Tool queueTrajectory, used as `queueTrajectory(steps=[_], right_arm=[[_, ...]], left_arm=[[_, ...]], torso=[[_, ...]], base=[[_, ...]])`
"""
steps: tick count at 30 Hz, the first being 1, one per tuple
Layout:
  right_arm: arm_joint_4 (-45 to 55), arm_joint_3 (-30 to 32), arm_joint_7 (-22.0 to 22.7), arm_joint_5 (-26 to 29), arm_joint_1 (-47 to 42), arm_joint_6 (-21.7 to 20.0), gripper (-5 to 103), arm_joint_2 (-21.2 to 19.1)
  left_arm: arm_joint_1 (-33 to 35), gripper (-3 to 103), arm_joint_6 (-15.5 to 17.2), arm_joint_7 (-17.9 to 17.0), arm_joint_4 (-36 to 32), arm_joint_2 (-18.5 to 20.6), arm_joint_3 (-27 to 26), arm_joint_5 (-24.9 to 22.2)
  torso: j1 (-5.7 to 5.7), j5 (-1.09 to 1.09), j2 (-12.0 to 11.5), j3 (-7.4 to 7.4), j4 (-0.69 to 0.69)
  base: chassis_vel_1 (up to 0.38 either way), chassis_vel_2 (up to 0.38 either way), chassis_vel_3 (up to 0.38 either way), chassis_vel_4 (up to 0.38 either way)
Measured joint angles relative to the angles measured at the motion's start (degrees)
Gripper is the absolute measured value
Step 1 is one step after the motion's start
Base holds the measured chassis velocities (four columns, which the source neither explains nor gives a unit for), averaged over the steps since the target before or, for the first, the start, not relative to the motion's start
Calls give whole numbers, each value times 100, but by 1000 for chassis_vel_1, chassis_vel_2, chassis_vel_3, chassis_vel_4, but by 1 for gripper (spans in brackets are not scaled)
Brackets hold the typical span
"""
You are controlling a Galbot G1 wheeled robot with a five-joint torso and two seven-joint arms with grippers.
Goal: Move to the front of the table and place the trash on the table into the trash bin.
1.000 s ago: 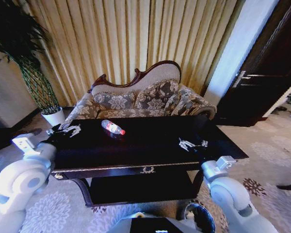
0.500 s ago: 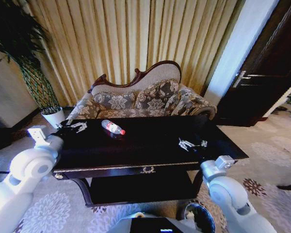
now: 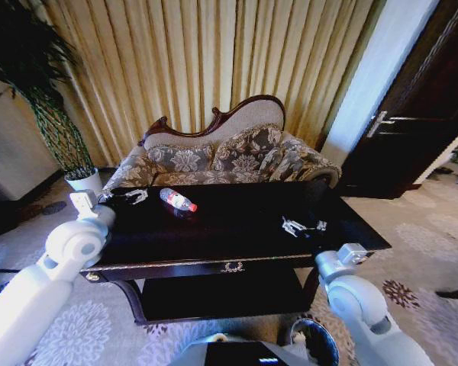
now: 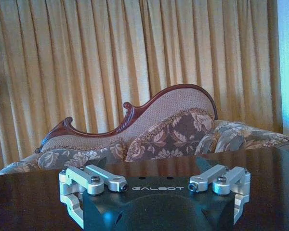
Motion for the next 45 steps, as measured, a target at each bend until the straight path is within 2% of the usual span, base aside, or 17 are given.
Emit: queueTrajectory(steps=[6, 8, 11, 14, 18, 19, 20, 21, 22, 26, 27, 31, 32, 35, 36, 39, 45], right_arm=[[-97, -10, 3, 9, 69, -2, 100, -42], [-125, -13, 4, 10, 62, -2, 100, -48], [-134, -29, 5, 8, 58, -4, 100, -46], [-179, -55, 7, 0, 61, -8, 100, -39], [-222, -52, 8, -2, 61, -10, 100, -44], [-266, -39, 9, -3, 58, -10, 100, -53], [-332, -33, 9, -9, 58, -10, 100, -55], [-350, -35, 9, -14, 62, -10, 100, -53], [-350, -35, 9, -14, 62, -10, 100, -53], [-463, -91, 9, -67, 117, -10, 100, -41], [-463, -91, 9, -67, 117, -10, 100, -41], [-548, -143, 5, -96, 175, -8, 100, -36], [-548, -143, 5, -96, 175, -8, 100, -36], [-609, -154, 2, -124, 192, -4, 100, -25], [-609, -154, 2, -124, 192, -4, 100, -25], [-653, -158, 0, -163, 182, 10, 100, 13], [-702, -157, -3, -178, 184, 31, 100, 36]], left_arm=[[-342, 100, -9, -234, 156, -147, 409, -161], [-546, 100, -83, -462, 224, -275, 635, -495], [-677, 100, -274, -501, 299, -409, 773, -849], [-811, 100, -506, -529, 377, -731, 881, -1690], [-853, 100, -526, -659, 384, -867, 928, -2024], [-952, 100, -543, -1021, 396, -1004, 971, -2495], [-1159, 100, -626, -1692, 461, -1218, 1008, -3229], [-1232, 100, -676, -1888, 493, -1270, 1037, -3383], [-1232, 100, -676, -1888, 493, -1270, 1037, -3383], [-1576, 100, -873, -2565, 670, -1400, 1237, -3639], [-1576, 100, -873, -2565, 670, -1400, 1237, -3639], [-2001, 100, -1017, -3278, 892, -1570, 1421, -3961], [-2001, 100, -1017, -3278, 892, -1570, 1421, -3961], [-2327, 100, -1095, -3807, 999, -1699, 1629, -4156], [-2327, 100, -1095, -3807, 999, -1699, 1629, -4156], [-2669, 100, -1183, -4391, 1149, -1893, 1798, -4503], [-2981, 100, -1315, -4888, 1392, -2111, 1990, -4567]], torso=[[0, 1, 0, 0, 0], [0, 0, 0, 0, 0], [0, 1, 0, 0, -1], [0, 0, 0, 0, -1], [0, 1, 0, 0, 0], [0, 1, 0, 0, 0], [0, 1, 0, 0, 0], [0, 1, 0, 0, -1], [0, 1, 0, 0, -1], [0, 1, 0, 0, 0], [0, 1, 0, 0, 0], [0, 1, 0, 0, 0], [0, 1, 0, 0, 0], [0, 1, 0, 0, 0], [0, 1, 0, 0, 0], [0, 1, 0, 0, -1], [0, 1, 0, 0, 0]], base=[[0, 0, 0, 0], [0, 0, 0, 0], [0, 0, 0, 0], [0, 0, 0, 0], [0, 0, 0, 0], [0, 0, 0, 0], [0, 0, 0, 0], [0, 0, 0, 0], [0, 0, 0, 0], [0, 0, 0, 0], [0, 0, 0, 0], [0, 0, 0, 0], [0, 0, 0, 0], [0, 0, 0, 0], [0, 0, 0, 0], [0, 0, 0, 0], [0, 0, 0, 0]])
